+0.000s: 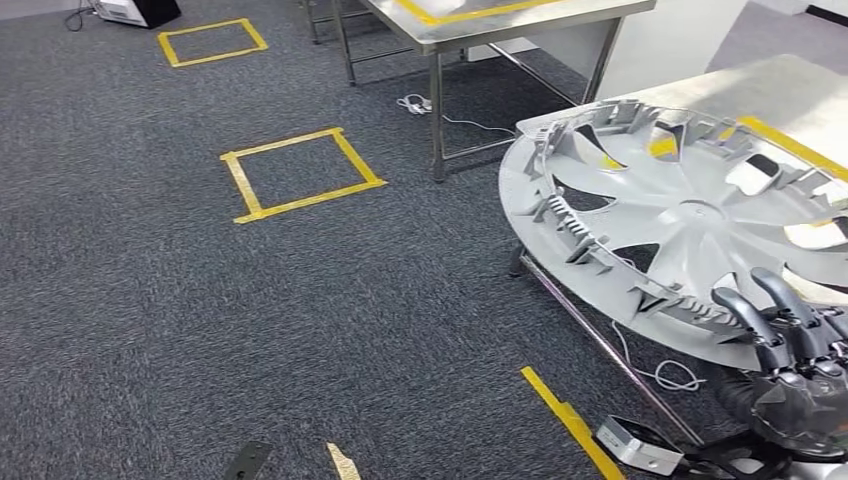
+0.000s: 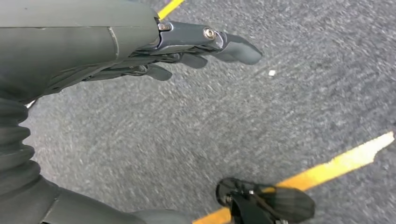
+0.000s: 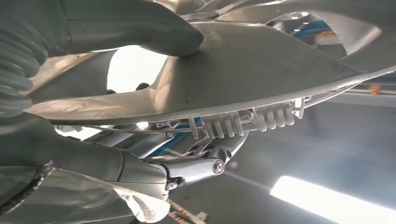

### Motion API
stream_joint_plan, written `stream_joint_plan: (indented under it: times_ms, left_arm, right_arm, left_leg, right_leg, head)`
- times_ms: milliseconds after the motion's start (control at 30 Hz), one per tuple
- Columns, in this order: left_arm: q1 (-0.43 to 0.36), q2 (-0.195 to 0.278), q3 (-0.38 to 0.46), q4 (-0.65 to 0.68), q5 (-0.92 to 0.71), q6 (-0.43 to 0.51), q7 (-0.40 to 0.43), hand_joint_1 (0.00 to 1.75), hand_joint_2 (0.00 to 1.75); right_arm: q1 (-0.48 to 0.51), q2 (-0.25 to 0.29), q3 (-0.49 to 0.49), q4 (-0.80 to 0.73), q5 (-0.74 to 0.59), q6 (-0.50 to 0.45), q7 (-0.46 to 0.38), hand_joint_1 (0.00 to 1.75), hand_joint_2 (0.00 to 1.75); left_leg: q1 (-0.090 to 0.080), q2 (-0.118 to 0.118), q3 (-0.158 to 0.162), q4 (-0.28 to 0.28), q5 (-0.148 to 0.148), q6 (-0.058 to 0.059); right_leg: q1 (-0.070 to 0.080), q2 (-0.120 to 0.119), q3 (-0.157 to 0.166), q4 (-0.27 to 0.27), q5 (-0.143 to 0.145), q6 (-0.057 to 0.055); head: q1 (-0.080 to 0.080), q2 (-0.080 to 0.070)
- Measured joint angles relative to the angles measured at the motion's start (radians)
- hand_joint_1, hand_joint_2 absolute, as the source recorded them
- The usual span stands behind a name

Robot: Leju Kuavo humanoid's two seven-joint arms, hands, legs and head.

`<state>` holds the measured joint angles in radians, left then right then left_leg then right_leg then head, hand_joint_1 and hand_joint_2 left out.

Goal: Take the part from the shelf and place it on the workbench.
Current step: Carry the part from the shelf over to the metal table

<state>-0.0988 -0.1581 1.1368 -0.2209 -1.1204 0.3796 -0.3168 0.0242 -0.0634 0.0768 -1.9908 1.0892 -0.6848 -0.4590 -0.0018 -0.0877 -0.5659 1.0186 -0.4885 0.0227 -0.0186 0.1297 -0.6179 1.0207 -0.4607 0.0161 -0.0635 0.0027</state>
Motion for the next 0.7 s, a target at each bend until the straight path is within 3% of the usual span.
stream_joint_plan:
  times_ms: [33, 100, 167, 233, 267, 300, 367, 433, 533, 600, 700]
  left_arm:
    - [-0.001, 0.0, 0.0, 0.0, 0.0, -0.002, -0.002, 0.0, 1.75]
    - [-0.003, 0.001, 0.0, 0.0, 0.0, -0.012, -0.007, 0.0, 1.75]
    - [-0.002, 0.0, 0.0, 0.0, 0.0, -0.034, -0.015, 0.0, 1.75]
    - [0.001, 0.0, 0.0, 0.0, 0.001, -0.057, -0.023, 0.0, 1.75]
    - [0.002, 0.0, 0.0, 0.0, 0.002, -0.066, -0.025, 0.0, 1.75]
    - [0.002, 0.0, 0.0, 0.0, 0.003, -0.073, -0.027, 0.0, 1.75]
    - [0.001, 0.0, 0.0, 0.0, 0.004, -0.087, -0.028, 0.0, 1.75]
    - [0.0, 0.001, 0.0, 0.0, 0.006, -0.104, -0.029, 0.0, 1.75]
    - [0.001, 0.002, 0.001, 0.0, 0.009, -0.124, -0.029, 0.0, 1.75]
    - [0.001, 0.003, 0.002, 0.0, 0.01, -0.13, -0.029, 0.0, 1.75]
    - [0.001, 0.003, 0.004, 0.0, 0.011, -0.138, -0.031, 0.0, 1.75]
  right_arm:
    - [0.003, 0.002, -0.005, -0.003, 0.001, 0.0, -0.008, 1.75, 1.75]
    - [0.005, 0.009, -0.018, -0.01, 0.005, 0.0, -0.032, 1.75, 1.75]
    - [0.003, 0.019, -0.03, -0.014, 0.011, -0.001, -0.05, 1.75, 1.75]
    - [0.004, 0.029, -0.038, -0.016, 0.014, -0.001, -0.056, 1.75, 1.75]
    - [0.004, 0.032, -0.044, -0.016, 0.015, -0.001, -0.058, 1.75, 1.75]
    - [0.005, 0.035, -0.049, -0.017, 0.016, -0.001, -0.061, 1.75, 1.75]
    - [0.005, 0.039, -0.058, -0.019, 0.016, -0.001, -0.067, 1.75, 1.75]
    - [0.005, 0.046, -0.065, -0.022, 0.015, -0.001, -0.077, 1.75, 1.75]
    - [0.008, 0.061, -0.077, -0.027, 0.007, -0.001, -0.096, 1.75, 1.75]
    - [0.009, 0.07, -0.086, -0.032, 0.002, -0.001, -0.103, 1.75, 1.75]
    - [0.009, 0.081, -0.094, -0.037, -0.002, -0.001, -0.109, 1.75, 1.75]
  left_leg:
    - [0.001, 0.011, 0.002, -0.006, 0.004, 0.001]
    - [0.004, 0.03, 0.006, -0.022, 0.013, 0.006]
    - [0.004, 0.05, 0.008, -0.029, 0.017, 0.01]
    - [0.003, 0.069, 0.007, -0.028, 0.016, 0.012]
    - [0.003, 0.076, 0.007, -0.028, 0.016, 0.012]
    - [0.004, 0.081, 0.007, -0.028, 0.015, 0.011]
    - [0.004, 0.087, 0.009, -0.025, 0.013, 0.004]
    - [0.0, 0.089, 0.007, -0.019, 0.01, -0.006]
    - [0.0, 0.091, 0.003, -0.013, 0.01, -0.02]
    - [0.003, 0.09, -0.01, 0.022, -0.015, -0.029]
    - [0.006, 0.089, -0.087, 0.199, -0.105, -0.04]
  right_leg:
    - [-0.002, -0.001, -0.005, 0.0, 0.001, 0.005]
    - [0.002, -0.047, -0.024, 0.028, -0.023, 0.013]
    - [0.005, -0.105, -0.071, 0.134, -0.087, 0.019]
    - [0.002, -0.12, -0.117, 0.248, -0.134, 0.028]
    - [0.0, -0.122, -0.119, 0.262, -0.132, 0.032]
    - [-0.002, -0.124, -0.1, 0.235, -0.112, 0.035]
    - [-0.005, -0.131, -0.019, 0.101, -0.059, 0.038]
    - [-0.004, -0.135, 0.042, 0.001, -0.036, 0.03]
    - [0.0, -0.132, 0.051, -0.012, -0.036, 0.009]
    - [-0.002, -0.132, 0.053, -0.015, -0.034, -0.004]
    - [-0.001, -0.132, 0.056, -0.017, -0.035, -0.017]
  head:
    - [0.0, 0.0]
    - [0.002, 0.0]
    - [0.006, 0.0]
    - [0.006, 0.0]
    - [0.006, 0.0]
    - [0.007, 0.0]
    - [0.007, 0.0]
    - [0.006, 0.0]
    - [0.004, 0.0]
    - [0.002, 0.0]
    - [-0.001, 0.0]
